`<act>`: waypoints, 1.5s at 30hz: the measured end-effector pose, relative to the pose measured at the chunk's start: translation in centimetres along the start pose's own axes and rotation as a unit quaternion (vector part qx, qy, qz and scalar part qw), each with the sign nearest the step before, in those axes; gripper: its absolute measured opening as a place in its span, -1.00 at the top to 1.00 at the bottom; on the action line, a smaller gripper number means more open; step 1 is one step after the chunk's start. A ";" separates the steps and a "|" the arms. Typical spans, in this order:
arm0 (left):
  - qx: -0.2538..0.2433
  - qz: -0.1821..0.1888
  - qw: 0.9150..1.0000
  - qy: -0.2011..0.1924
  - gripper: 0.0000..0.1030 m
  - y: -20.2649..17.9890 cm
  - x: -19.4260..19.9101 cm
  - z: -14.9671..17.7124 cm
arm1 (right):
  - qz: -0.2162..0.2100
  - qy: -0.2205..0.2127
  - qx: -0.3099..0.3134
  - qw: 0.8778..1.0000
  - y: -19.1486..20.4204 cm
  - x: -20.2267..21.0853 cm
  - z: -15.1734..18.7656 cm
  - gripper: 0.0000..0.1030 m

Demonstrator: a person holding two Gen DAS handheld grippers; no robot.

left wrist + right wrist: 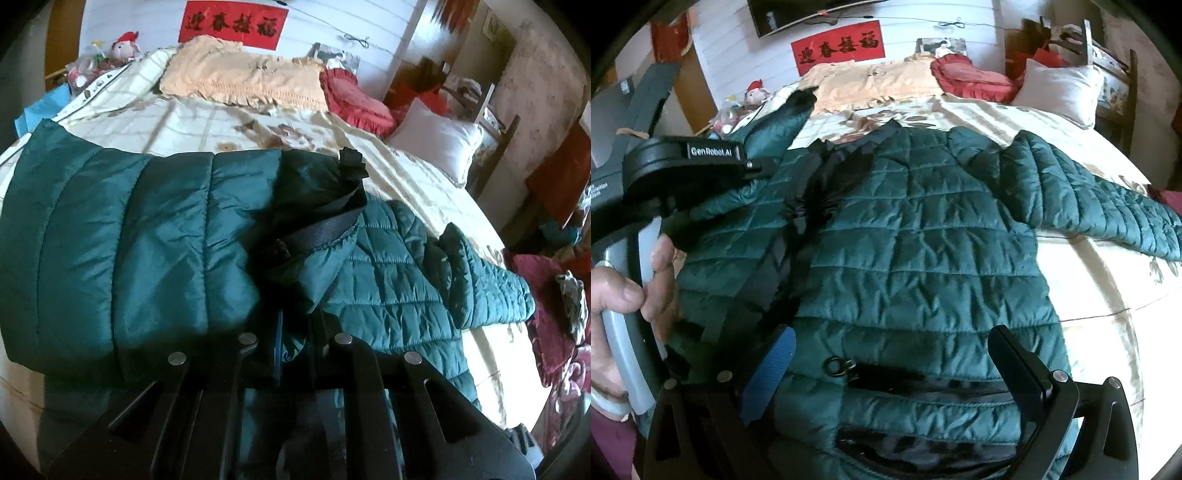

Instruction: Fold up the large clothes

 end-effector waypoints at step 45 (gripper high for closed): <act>0.009 -0.068 0.997 -0.020 -0.10 7.9 7.6 -0.8 | -0.023 0.011 -0.008 1.000 -1.0 -3.2 -6.0 -1.00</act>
Point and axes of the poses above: each gripper's, at about its wrist camera, not at the fingertips, and x roughly against the way its jaws point, y to its left, z to its underside, the point moved 2 cm from there along -x, roughly the way its jaws point, and after that the axes turned 4 degrees about z, right-handed, at the moved point
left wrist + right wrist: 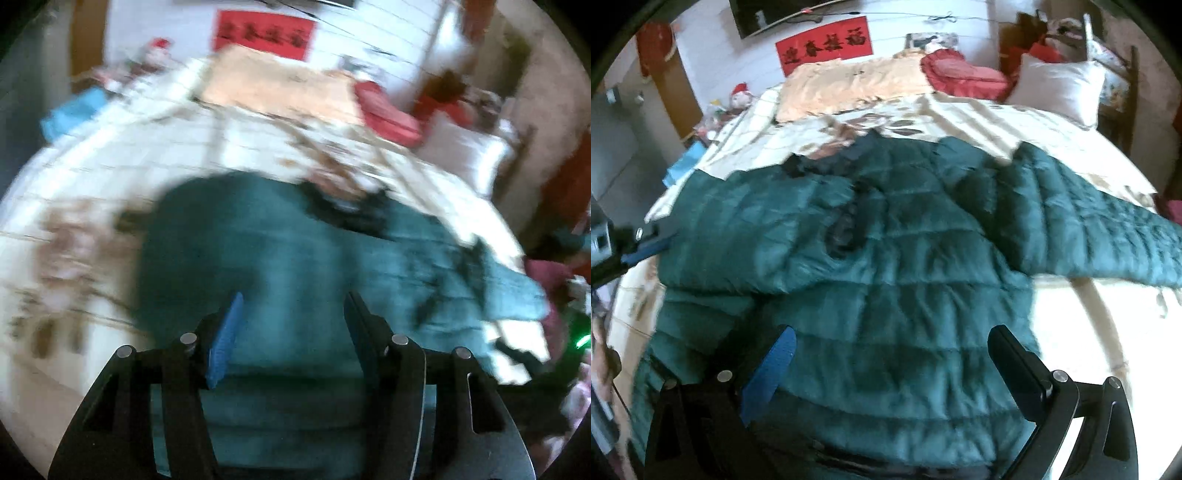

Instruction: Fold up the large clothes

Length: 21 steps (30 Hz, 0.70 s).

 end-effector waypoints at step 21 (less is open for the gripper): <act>0.108 -0.138 0.982 0.075 -0.10 13.6 -4.3 5.6 | -0.051 -0.010 -0.011 0.999 2.6 -6.3 -7.0 0.66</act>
Point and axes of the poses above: each gripper's, at about its wrist camera, not at the fingertips, and x roughly against the way its jaws point, y to its left, z to its underside, the point moved 2 cm from there along -x, roughly the way its jaws point, and after that the axes turned 4 degrees about z, right-handed, at the moved point
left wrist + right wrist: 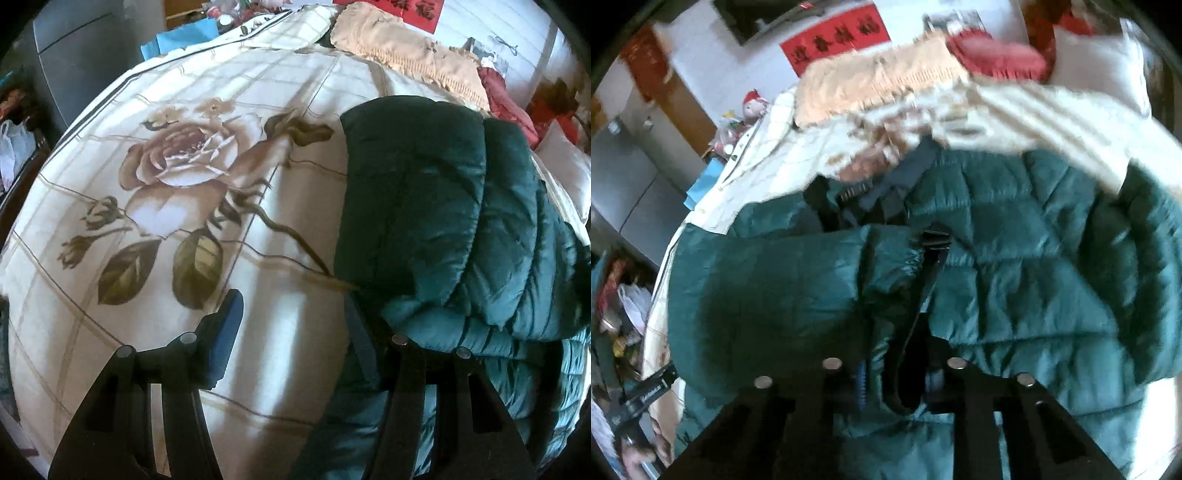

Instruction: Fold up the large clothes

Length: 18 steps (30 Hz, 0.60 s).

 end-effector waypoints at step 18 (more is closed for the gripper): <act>0.012 0.021 1.000 -0.001 -0.10 -1.1 0.2 -0.4 | 0.092 -0.034 -0.014 0.995 -6.5 2.3 -0.6 0.76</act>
Point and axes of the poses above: each gripper's, at about its wrist camera, not at the fingertips, and x roughly against the way its jaws point, y to its left, z to its underside, the point moved 2 cm from there along -x, roughly the way its jaws point, and after that the axes turned 4 degrees about z, right-handed, at the moved point
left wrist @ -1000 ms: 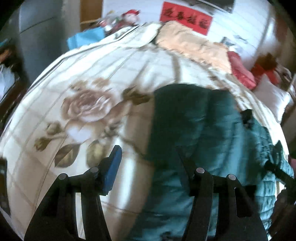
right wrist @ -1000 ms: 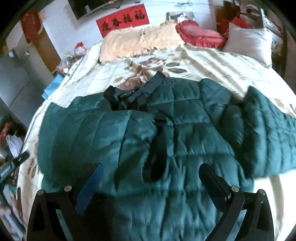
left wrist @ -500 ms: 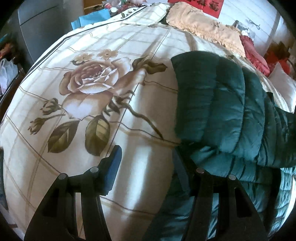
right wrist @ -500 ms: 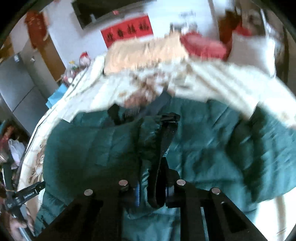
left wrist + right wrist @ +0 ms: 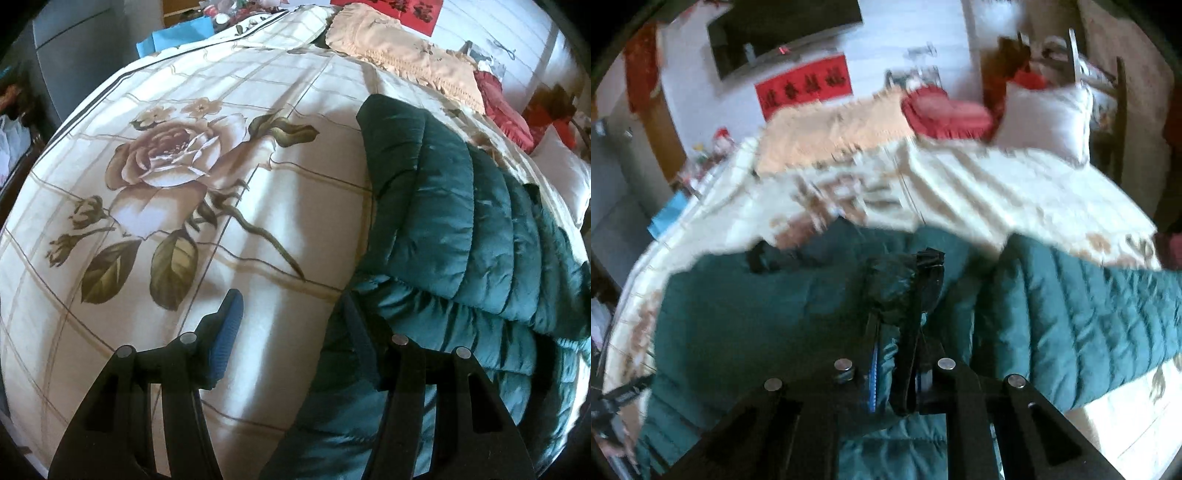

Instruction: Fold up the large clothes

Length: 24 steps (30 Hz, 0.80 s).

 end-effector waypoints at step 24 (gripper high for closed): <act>0.069 0.127 0.989 -0.001 -0.41 -3.8 -4.6 -10.3 | 0.003 0.024 0.032 0.999 -1.2 -1.5 1.7 0.76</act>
Point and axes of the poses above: each gripper's, at about its wrist camera, not at the fingertips, and x roughly against the way its jaws point, y to its left, z to its underside, the point moved 2 cm from there along -x, roughly the way its jaws point, and after that the axes turned 4 degrees about z, right-handed, at the moved point
